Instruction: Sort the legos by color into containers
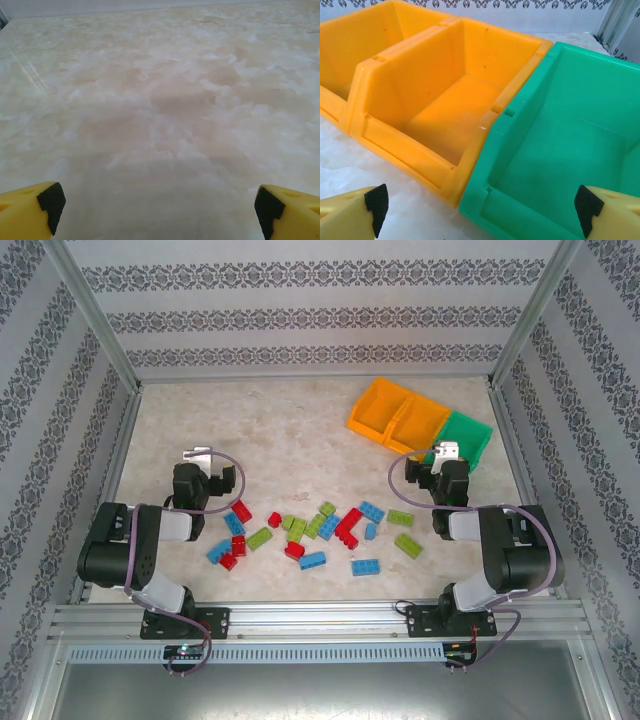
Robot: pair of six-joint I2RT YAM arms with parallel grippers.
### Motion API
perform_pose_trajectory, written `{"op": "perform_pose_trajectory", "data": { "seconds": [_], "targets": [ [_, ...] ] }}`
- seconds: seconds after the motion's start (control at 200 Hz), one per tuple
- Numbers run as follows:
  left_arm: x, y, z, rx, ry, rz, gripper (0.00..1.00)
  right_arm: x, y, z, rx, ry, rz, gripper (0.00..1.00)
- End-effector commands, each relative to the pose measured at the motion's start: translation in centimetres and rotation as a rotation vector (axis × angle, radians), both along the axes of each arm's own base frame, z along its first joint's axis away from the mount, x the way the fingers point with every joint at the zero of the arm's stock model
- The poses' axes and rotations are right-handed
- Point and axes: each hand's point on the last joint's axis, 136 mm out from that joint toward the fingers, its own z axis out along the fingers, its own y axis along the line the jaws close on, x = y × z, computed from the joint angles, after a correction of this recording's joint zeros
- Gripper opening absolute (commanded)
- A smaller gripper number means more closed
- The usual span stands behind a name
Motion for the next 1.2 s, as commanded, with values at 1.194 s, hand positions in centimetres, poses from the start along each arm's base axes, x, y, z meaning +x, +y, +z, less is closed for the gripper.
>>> {"op": "perform_pose_trajectory", "data": {
  "seconds": [1.194],
  "targets": [
    [1.6,-2.7,5.8,-0.211,0.268,-0.081,1.00,0.4,-1.4,3.7,0.086,0.137,-0.140,0.92]
  ]
}}
